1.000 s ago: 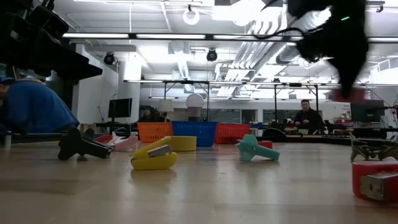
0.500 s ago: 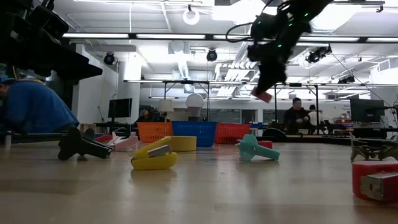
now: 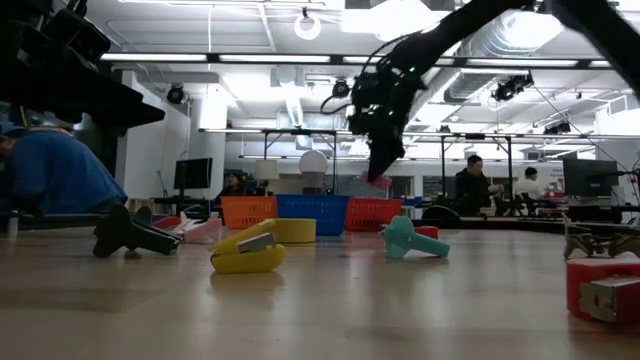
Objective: Pick and place Stapler, Stapler remover, tape
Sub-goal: Put the pink tape into the red basket
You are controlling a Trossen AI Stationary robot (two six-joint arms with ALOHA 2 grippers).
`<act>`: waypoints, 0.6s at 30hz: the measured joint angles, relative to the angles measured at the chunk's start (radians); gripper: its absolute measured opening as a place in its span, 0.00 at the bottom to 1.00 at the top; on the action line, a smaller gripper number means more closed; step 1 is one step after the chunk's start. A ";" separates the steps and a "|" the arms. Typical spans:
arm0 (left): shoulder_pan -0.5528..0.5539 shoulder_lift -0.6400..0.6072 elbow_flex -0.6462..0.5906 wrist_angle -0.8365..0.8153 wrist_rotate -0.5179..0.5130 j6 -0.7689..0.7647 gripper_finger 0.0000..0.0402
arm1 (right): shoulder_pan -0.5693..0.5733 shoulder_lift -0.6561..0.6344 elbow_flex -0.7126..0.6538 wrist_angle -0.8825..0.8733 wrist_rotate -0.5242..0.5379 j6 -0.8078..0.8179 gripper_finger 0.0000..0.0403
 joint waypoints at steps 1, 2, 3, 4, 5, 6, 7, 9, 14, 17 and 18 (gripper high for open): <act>0.000 0.000 0.000 0.000 0.000 0.000 0.61 | -0.003 0.025 0.029 -0.015 0.000 -0.010 0.07; 0.000 0.000 0.000 0.000 0.000 0.000 0.61 | -0.005 0.047 0.056 -0.034 0.000 -0.018 0.07; 0.000 0.000 0.000 0.000 0.000 0.000 0.61 | -0.006 0.065 0.077 -0.050 0.001 -0.029 0.07; 0.000 0.000 0.000 0.000 0.000 0.000 0.61 | -0.007 0.082 0.093 -0.060 0.005 -0.038 0.07; 0.000 0.000 0.000 0.000 0.000 0.000 0.61 | -0.008 0.098 0.106 -0.065 0.006 -0.044 0.07; 0.000 0.000 0.000 0.000 0.000 0.000 0.61 | -0.009 0.112 0.115 -0.069 0.006 -0.050 0.07; 0.000 0.000 0.000 0.000 0.000 0.000 0.61 | -0.010 0.124 0.120 -0.072 0.007 -0.053 0.07; 0.000 0.000 0.000 0.000 0.000 0.000 0.61 | -0.011 0.143 0.122 -0.071 0.007 -0.053 0.07; 0.000 0.000 0.000 0.000 0.000 0.000 0.61 | -0.012 0.175 0.119 -0.057 0.018 -0.015 0.07; 0.000 0.000 0.000 0.000 0.000 0.000 0.61 | -0.012 0.177 0.118 -0.024 0.055 0.008 0.07; 0.000 0.000 0.000 0.000 0.000 0.000 0.61 | -0.012 0.175 0.118 -0.014 0.056 0.019 0.07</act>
